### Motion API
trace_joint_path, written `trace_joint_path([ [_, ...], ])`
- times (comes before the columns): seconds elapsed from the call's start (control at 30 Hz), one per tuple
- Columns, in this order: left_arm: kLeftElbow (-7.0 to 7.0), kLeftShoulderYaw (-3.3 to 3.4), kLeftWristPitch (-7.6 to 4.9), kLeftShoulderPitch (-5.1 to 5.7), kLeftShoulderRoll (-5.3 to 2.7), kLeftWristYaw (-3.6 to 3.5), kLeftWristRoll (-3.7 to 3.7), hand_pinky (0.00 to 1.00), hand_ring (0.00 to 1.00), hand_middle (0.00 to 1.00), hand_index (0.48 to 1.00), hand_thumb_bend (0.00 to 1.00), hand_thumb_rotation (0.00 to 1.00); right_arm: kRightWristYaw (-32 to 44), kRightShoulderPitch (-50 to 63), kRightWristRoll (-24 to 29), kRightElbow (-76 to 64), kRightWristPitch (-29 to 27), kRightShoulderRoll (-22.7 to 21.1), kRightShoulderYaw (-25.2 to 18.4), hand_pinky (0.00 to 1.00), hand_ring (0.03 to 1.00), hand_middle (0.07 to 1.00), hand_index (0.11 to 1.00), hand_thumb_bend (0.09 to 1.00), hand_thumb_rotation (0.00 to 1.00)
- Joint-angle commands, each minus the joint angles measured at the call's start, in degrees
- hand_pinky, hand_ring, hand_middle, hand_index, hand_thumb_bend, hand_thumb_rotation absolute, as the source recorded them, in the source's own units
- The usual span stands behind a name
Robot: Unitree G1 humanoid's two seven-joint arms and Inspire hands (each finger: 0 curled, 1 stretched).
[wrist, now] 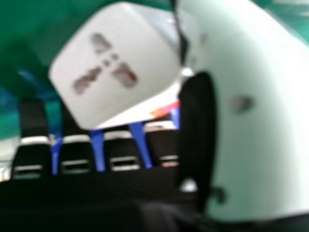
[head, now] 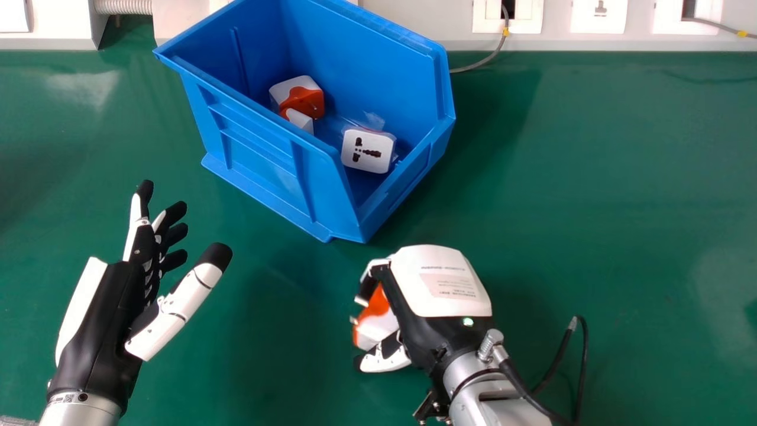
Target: Pick all objects and put in blue box
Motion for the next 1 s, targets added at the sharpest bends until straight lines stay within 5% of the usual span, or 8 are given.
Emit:
trace_joint_path([
  [0.0, -1.67, 0.08, -0.55, 0.23, 0.22, 0.39, 0.23, 0.91, 0.95, 0.97, 0.949, 0.67, 0.68, 1.6, -0.1, 0.5, 1.5, 0.0, -1.1, -0.4, 0.71, 0.769, 0.75, 0.494, 0.523, 0.13],
  [0.27, -2.87, 0.05, 0.17, 0.82, 0.15, -0.06, -0.64, 0.91, 0.95, 0.97, 0.95, 0.66, 0.68, 5.0, -3.1, 0.6, 3.1, -0.7, -2.7, -0.4, 0.73, 0.779, 0.751, 0.483, 0.52, 0.13],
  [0.63, -3.44, -0.04, 0.29, 1.21, 0.05, 0.02, -0.49, 0.93, 0.95, 0.97, 0.954, 0.66, 0.69, 5.9, -7.8, 1.1, 7.9, -3.7, -4.6, -1.0, 0.68, 0.743, 0.738, 0.484, 0.514, 0.12],
  [0.97, -3.6, -0.03, 0.51, 1.15, 0.13, -0.06, -0.6, 0.93, 0.96, 0.97, 0.956, 0.66, 0.7, 2.8, -8.2, 4.9, 8.6, -8.9, -5.7, -2.8, 0.41, 0.502, 0.568, 0.521, 0.505, 0.05],
])
